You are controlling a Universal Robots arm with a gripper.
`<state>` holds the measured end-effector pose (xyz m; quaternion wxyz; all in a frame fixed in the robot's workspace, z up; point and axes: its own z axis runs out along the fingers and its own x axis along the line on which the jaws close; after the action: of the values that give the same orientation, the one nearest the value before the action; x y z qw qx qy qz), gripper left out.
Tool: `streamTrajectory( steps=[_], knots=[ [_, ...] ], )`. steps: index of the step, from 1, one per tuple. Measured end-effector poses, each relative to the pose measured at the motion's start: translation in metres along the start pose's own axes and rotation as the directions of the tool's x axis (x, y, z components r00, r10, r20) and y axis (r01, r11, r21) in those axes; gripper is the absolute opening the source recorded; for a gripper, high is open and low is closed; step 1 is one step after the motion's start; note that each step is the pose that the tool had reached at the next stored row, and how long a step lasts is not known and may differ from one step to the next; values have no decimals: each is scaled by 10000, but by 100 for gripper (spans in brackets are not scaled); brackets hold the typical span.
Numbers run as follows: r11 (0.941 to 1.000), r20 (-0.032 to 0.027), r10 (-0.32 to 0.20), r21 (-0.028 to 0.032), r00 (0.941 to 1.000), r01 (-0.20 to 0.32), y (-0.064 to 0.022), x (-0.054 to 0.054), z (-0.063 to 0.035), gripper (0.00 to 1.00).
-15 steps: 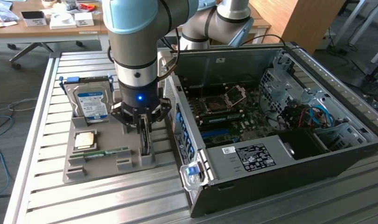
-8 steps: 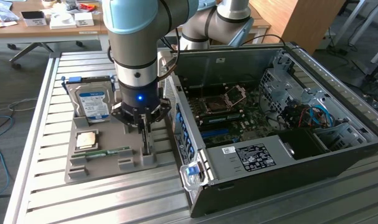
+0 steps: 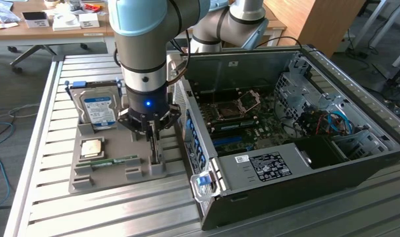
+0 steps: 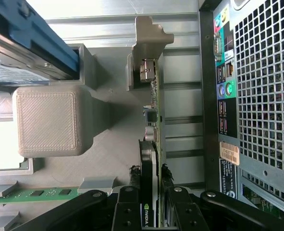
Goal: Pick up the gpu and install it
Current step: 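Pick up the gpu and move the gpu toward the slot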
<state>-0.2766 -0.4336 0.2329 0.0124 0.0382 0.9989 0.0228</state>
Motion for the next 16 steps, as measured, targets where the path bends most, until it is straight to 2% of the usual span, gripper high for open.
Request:
streamTrajectory(
  steps=[16],
  knots=[
    [10000, 0, 0, 0, 10000, 0, 0, 0, 0, 27]
  ],
)
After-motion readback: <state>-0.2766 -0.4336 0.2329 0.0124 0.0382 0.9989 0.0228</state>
